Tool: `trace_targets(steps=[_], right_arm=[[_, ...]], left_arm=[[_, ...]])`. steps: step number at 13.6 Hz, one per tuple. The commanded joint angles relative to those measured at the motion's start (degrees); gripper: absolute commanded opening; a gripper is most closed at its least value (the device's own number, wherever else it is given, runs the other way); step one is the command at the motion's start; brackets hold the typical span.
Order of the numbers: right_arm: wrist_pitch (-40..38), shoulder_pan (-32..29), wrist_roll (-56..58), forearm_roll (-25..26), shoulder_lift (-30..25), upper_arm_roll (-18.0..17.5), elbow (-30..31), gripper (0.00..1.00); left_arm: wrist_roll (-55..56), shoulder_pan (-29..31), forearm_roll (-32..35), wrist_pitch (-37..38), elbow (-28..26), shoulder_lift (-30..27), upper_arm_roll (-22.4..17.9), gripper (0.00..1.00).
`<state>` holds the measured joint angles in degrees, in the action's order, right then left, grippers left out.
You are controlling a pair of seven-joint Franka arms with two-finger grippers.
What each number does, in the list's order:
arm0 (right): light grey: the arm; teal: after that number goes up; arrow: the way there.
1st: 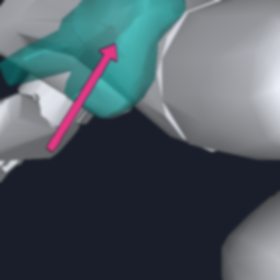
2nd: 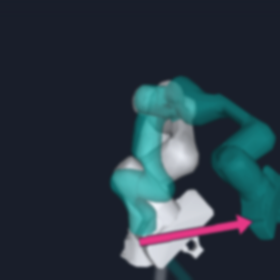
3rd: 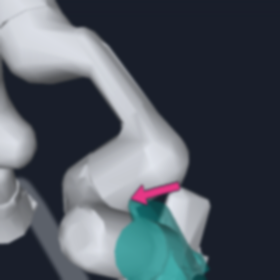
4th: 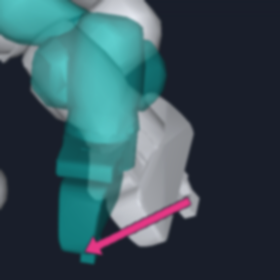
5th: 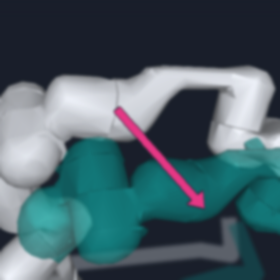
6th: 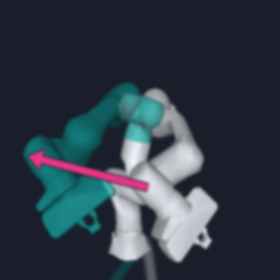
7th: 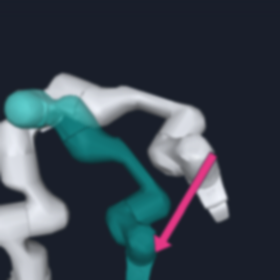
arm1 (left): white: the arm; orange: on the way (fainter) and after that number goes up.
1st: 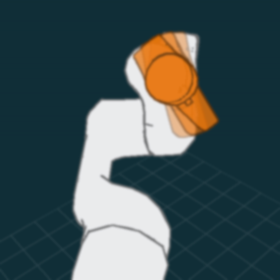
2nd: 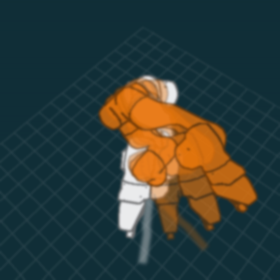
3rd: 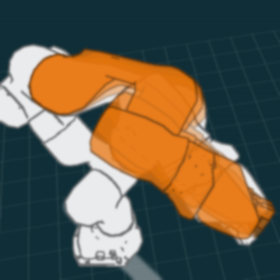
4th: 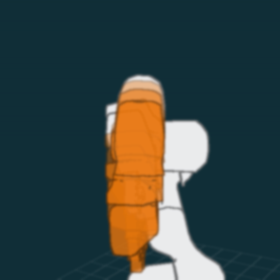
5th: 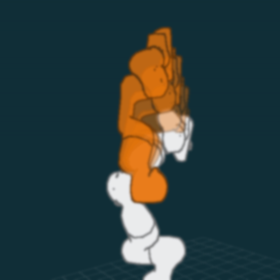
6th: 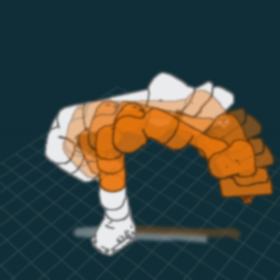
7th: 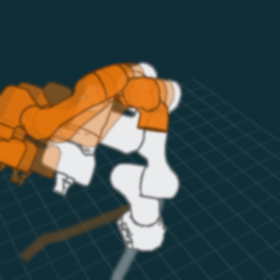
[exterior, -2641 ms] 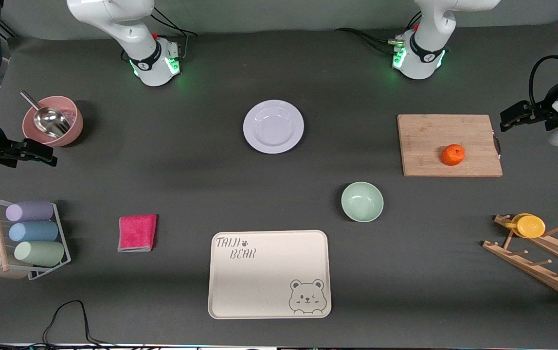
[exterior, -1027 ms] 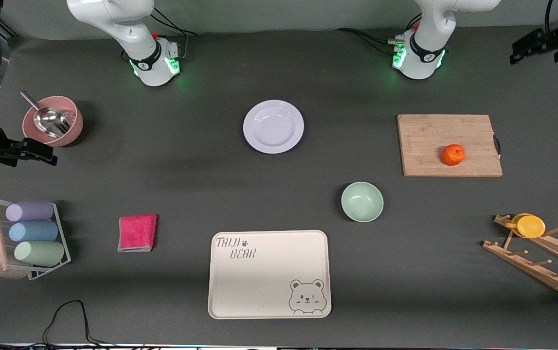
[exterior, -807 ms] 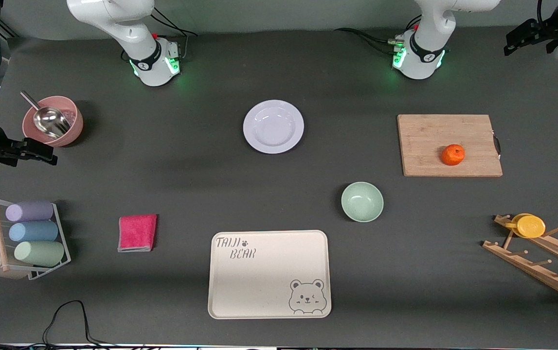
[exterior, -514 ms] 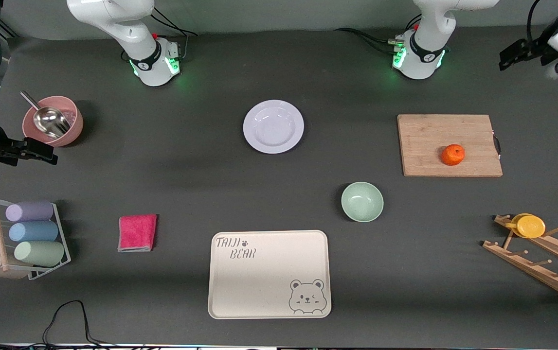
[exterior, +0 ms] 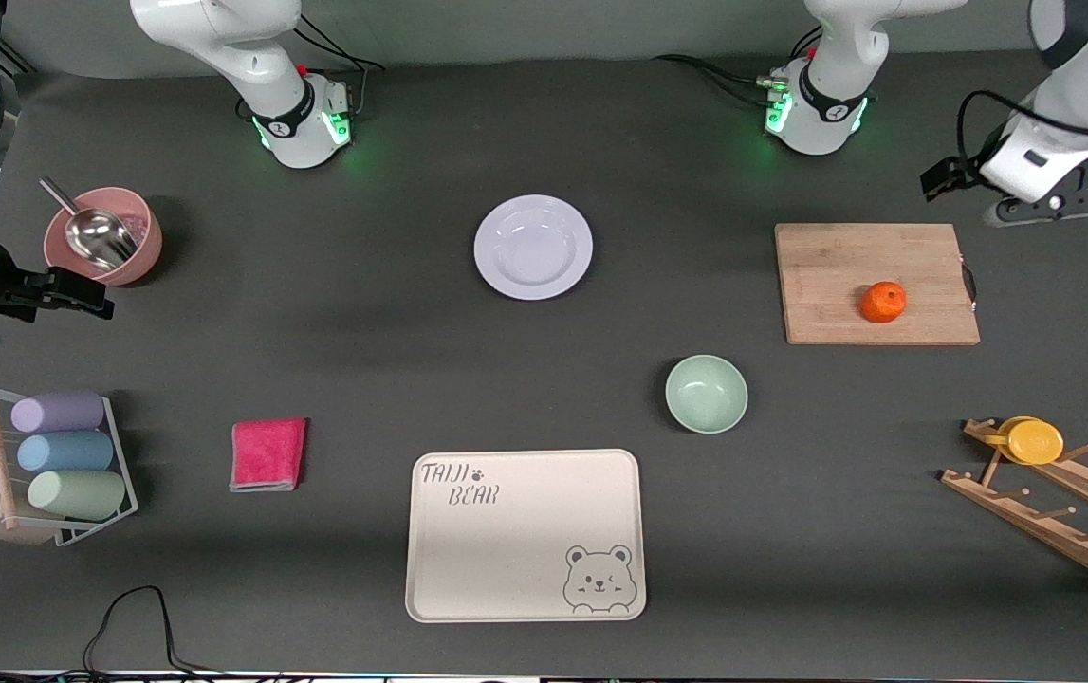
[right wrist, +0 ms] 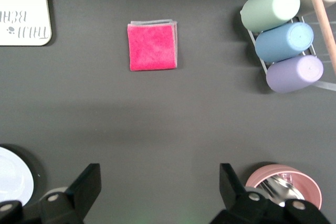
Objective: Place orange and plate with both arms
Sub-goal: 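Reach the left gripper down to the orange on the cutting board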
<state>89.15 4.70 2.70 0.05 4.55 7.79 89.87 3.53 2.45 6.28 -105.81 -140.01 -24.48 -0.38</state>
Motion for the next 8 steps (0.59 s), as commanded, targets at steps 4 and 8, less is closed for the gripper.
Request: trace_targets(steps=[4,8], right_arm=[[1.5,2.9,-7.9,-1.1,-21.5,-0.5,20.2,1.00],[4.2,10.1,-18.0,-1.0,-30.0,-0.6,29.3,1.00]], left_arm=[[-0.1,0.9,-0.2,-20.2,-6.3,11.5,0.6,1.00],[-0.1,1.0,-0.1,-31.0,-8.8,18.8,0.6,1.00]])
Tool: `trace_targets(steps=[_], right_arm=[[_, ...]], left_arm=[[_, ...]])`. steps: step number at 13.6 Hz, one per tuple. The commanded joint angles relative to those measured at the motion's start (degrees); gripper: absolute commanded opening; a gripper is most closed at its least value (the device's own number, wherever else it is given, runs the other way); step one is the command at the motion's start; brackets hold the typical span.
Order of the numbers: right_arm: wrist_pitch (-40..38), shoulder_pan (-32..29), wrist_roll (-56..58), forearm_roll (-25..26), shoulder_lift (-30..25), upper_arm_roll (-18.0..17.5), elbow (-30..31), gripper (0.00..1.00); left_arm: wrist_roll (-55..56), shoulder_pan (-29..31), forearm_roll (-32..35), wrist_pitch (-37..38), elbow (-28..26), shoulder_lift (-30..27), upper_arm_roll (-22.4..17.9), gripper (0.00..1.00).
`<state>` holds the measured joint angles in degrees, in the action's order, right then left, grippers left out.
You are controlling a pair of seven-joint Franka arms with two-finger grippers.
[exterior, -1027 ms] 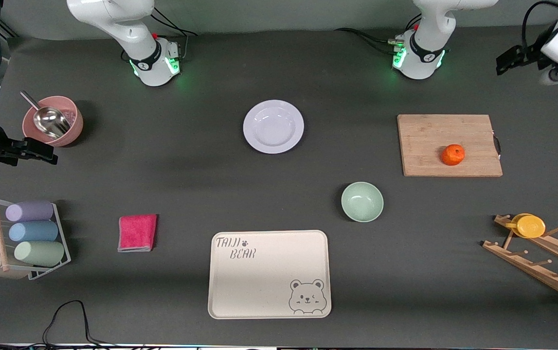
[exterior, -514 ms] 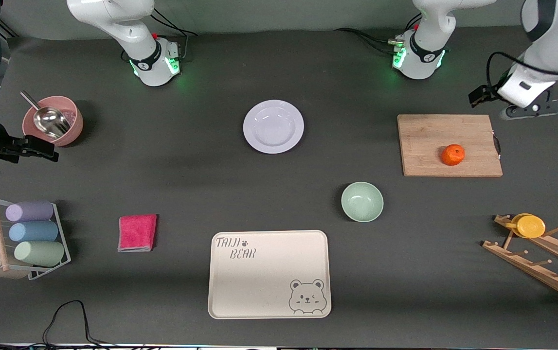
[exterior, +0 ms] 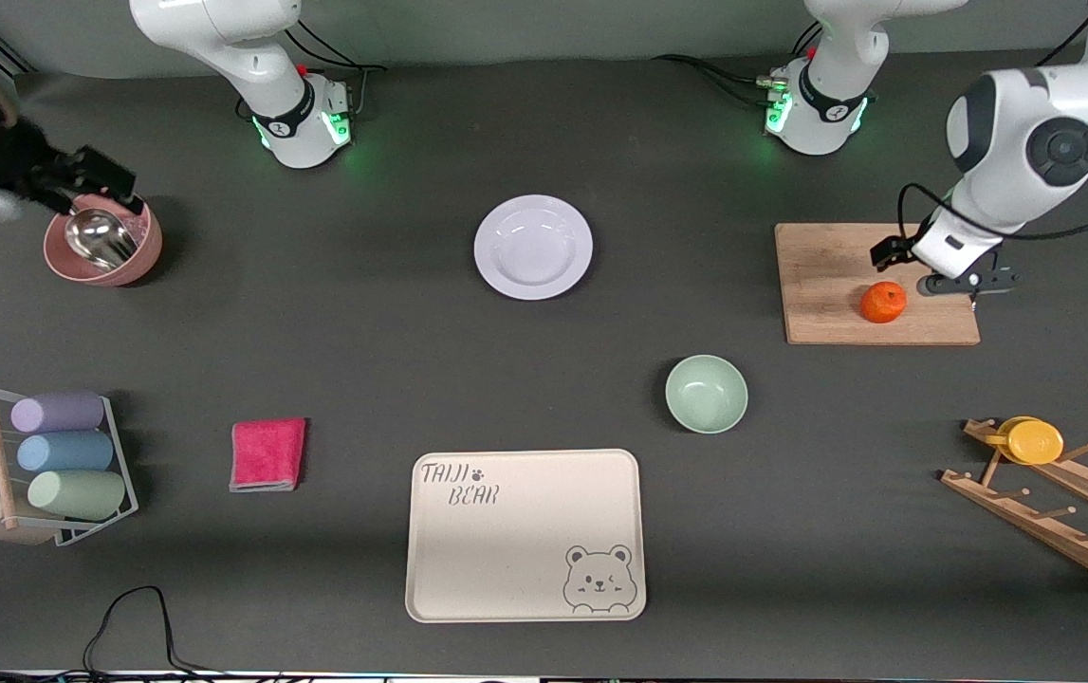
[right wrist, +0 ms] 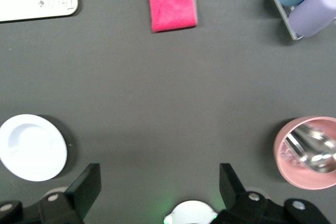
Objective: Place orange and plate with both arms
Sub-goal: 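Reach the left gripper down to the orange on the cutting board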
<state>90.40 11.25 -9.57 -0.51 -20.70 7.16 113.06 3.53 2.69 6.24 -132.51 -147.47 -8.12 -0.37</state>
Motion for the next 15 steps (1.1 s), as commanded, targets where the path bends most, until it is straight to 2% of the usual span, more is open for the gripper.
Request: trace_targets(steps=[1,4,6,8,10,12,15], right_arm=[[2.8,5.7,-7.5,-0.5,-5.0,0.0,6.3,1.00],[2.2,8.9,-11.3,-0.5,-5.8,-0.2,7.0,1.00],[1.5,9.3,-11.2,-0.5,-5.8,-0.2,7.3,1.00],[0.9,9.2,-10.4,-1.6,-5.8,1.3,8.7,1.00],[1.1,9.2,-1.6,-7.5,-6.5,4.6,11.4,1.00],[3.4,9.1,4.0,-10.6,-7.5,7.4,15.9,1.00],[10.2,7.5,13.3,-17.7,-7.6,7.7,24.1,1.00]], left_arm=[[-0.1,0.7,-0.1,-7.5,-2.5,3.8,0.5,1.00],[-0.5,0.8,-0.1,-14.3,-3.7,8.5,0.5,1.00],[-2.6,1.1,-0.1,-15.8,-3.6,10.3,0.5,1.00],[-3.0,1.2,-0.1,-17.4,-3.6,11.6,0.5,1.00],[-4.1,1.3,0.0,-19.1,-3.6,12.9,0.5,1.00],[-4.7,1.3,0.3,-19.9,-3.5,13.5,0.3,1.00],[-8.5,1.2,0.6,-19.4,-3.2,13.3,-1.5,1.00]])
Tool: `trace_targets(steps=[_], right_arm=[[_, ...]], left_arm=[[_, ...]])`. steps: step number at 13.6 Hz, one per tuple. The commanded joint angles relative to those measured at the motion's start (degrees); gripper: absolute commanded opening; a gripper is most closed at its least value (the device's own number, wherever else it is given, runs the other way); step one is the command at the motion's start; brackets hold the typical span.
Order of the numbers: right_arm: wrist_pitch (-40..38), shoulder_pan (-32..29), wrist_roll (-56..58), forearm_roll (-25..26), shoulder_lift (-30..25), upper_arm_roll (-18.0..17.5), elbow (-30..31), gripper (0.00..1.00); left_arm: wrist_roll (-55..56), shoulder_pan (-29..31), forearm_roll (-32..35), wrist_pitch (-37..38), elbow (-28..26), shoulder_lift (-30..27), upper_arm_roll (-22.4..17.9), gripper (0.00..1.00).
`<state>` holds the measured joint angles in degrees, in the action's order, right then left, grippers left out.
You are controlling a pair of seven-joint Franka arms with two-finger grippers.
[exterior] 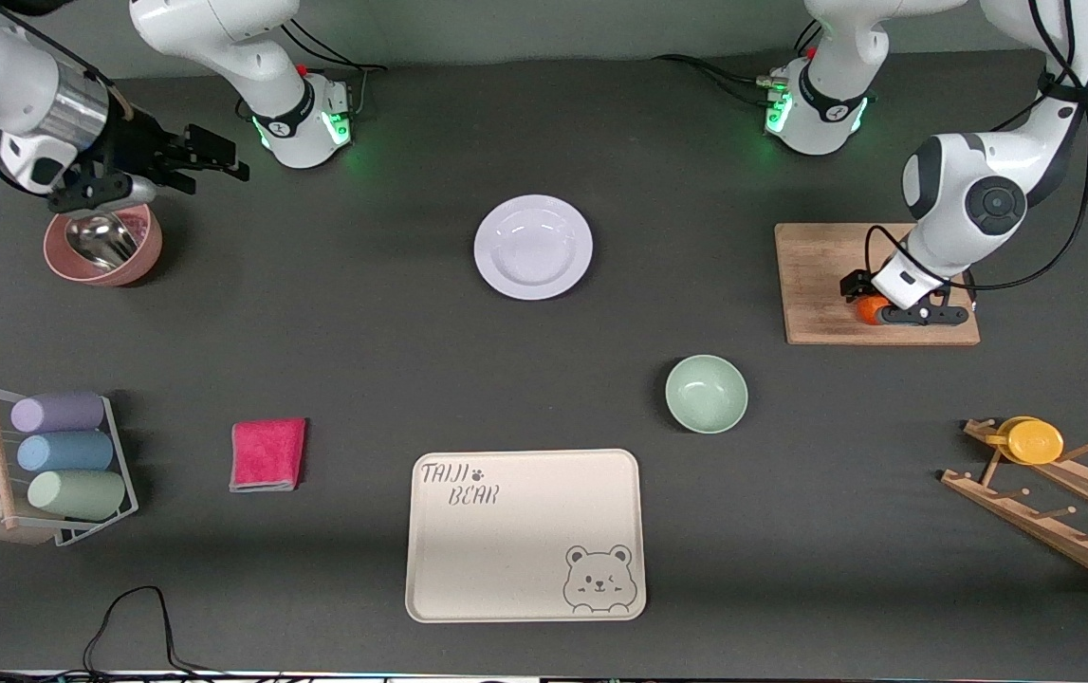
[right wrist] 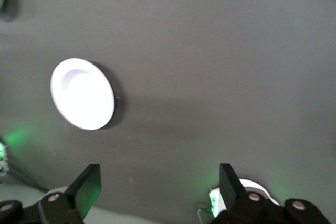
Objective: Place orange and plate with both arms
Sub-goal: 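Grasp the orange with the left gripper while the right gripper reaches the plate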
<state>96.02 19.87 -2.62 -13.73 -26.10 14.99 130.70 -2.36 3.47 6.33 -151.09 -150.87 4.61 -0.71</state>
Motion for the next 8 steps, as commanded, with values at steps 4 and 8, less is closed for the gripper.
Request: trace_targets(steps=[4,8], right_arm=[[15.8,-1.7,18.5,-18.5,-1.1,0.3,18.0,1.00],[19.8,-2.4,35.3,-34.6,5.5,0.4,23.1,1.00]], left_arm=[[-3.3,0.4,0.5,-0.8,0.7,0.8,-1.3,1.00],[-3.2,0.5,0.5,-0.9,0.6,0.8,-1.3,0.42]])
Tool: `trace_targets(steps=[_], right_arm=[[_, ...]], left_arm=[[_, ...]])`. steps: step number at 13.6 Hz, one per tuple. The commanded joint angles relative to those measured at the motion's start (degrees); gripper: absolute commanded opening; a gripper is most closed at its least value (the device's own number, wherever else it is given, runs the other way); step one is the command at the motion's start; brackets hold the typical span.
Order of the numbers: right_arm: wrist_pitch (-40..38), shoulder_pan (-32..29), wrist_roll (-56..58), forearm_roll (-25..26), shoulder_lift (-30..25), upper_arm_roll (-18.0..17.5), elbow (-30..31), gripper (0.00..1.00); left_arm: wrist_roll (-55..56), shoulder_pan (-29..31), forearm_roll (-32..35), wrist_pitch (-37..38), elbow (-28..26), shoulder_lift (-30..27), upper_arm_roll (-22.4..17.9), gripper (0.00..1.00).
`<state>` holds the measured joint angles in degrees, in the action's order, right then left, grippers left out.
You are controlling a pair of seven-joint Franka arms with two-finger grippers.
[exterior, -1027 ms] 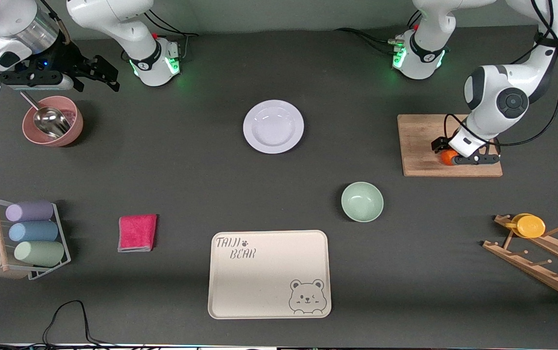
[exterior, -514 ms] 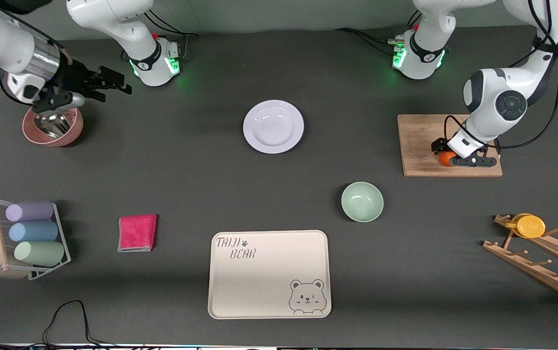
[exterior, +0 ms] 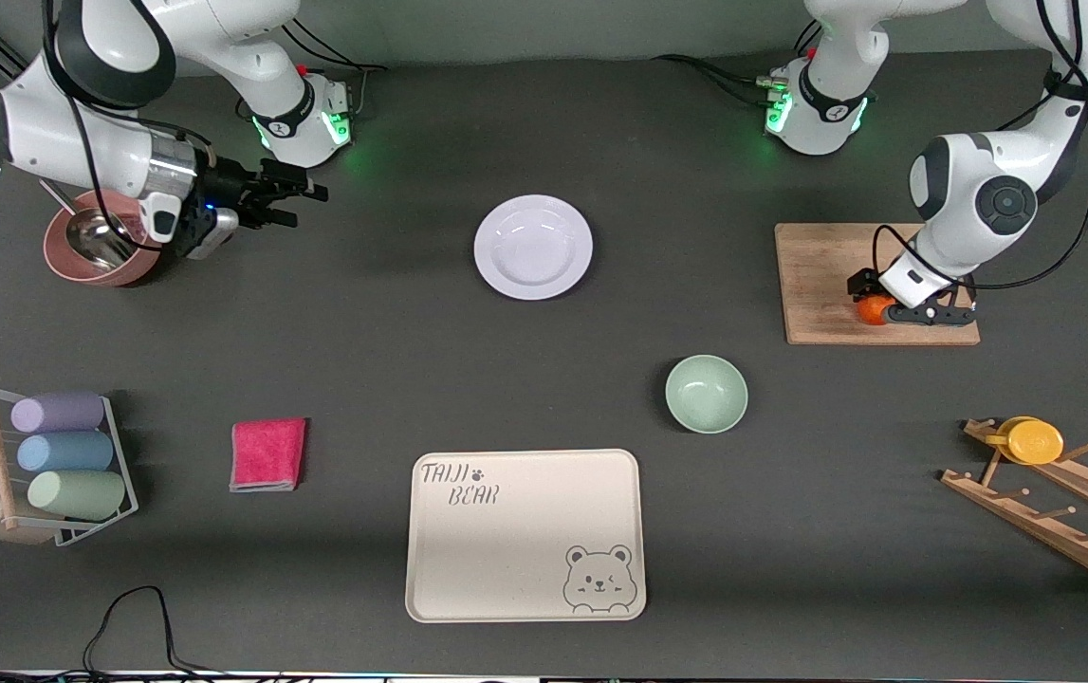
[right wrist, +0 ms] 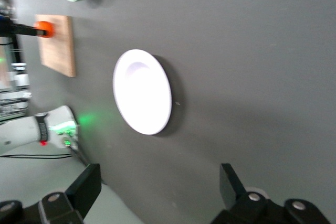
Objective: Place orange and plate with both arms
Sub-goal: 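Grasp the orange with the left gripper while the right gripper reaches the plate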
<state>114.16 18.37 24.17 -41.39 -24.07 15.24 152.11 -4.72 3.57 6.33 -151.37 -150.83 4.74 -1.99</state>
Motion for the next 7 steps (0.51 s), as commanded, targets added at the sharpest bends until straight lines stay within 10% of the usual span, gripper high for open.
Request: trace_targets(steps=[1,7], right_arm=[[2.5,-1.2,13.6,-10.7,5.7,0.1,2.9,1.00],[1.6,-1.3,42.6,-28.2,23.9,3.4,4.5,1.00]], left_arm=[[-1.0,0.2,0.5,-0.4,0.6,0.5,-0.1,0.00],[-1.1,0.2,0.4,-0.4,0.7,0.6,0.0,0.00]])
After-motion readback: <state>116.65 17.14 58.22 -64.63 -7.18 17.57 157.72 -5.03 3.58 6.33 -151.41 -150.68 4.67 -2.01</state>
